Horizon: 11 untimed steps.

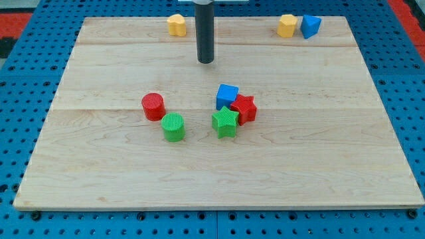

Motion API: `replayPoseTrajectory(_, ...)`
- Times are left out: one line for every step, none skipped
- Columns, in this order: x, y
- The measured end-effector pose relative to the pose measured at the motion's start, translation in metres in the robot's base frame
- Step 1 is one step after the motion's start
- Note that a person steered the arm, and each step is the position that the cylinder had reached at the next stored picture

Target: Push the yellow heart towards the top left

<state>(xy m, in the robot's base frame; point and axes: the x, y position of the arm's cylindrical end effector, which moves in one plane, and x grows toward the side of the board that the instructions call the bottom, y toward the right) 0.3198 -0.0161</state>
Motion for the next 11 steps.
replayPoseTrajectory(0.000, 0.009)
replayPoseTrajectory(-0.042, 0.036)
replayPoseTrajectory(-0.098, 0.016)
replayPoseTrajectory(-0.114, -0.026)
replayPoseTrajectory(-0.087, -0.077)
replayPoseTrajectory(-0.061, -0.085)
replayPoseTrajectory(-0.063, -0.111)
replayPoseTrajectory(-0.083, -0.110)
replayPoseTrajectory(-0.101, -0.067)
replayPoseTrajectory(-0.099, -0.108)
replayPoseTrajectory(-0.089, -0.099)
